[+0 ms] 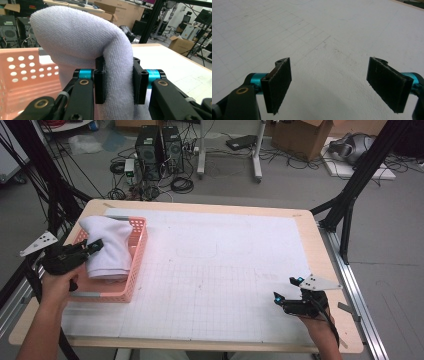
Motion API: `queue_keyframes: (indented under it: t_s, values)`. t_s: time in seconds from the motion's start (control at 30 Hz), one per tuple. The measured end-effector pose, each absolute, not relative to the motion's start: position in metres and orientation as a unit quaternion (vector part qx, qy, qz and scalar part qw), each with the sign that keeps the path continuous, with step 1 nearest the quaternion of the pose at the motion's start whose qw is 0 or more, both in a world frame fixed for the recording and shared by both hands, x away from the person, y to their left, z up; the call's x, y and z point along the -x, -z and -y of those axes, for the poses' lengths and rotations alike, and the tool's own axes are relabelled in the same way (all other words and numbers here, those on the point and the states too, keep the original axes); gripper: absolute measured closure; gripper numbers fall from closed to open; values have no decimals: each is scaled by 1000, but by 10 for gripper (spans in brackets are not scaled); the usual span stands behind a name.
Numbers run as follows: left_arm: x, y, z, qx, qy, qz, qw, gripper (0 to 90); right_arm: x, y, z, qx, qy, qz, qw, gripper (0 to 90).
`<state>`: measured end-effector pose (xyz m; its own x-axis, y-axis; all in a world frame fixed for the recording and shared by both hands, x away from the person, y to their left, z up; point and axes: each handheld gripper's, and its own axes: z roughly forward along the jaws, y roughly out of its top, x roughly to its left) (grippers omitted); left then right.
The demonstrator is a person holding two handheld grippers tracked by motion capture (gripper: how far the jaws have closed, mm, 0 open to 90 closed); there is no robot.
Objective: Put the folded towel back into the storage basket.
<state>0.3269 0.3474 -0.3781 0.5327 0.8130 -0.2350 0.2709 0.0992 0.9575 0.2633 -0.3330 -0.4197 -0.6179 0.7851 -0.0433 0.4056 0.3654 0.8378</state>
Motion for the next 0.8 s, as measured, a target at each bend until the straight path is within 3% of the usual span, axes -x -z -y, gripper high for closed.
queue_keyframes:
  t_s: [0.27,0.5,0.8]
  values:
    - [-332,377,-347,-645,-227,-456,569,647,-263,420,333,-374,-421,-795,224,190]
    - [-335,374,-355,-637,-200,-518,534,491,-264,420,332,-373,-420,-796,224,190]
    - [-329,368,-365,-620,-240,-550,505,381,-264,420,331,-372,-420,-797,224,190]
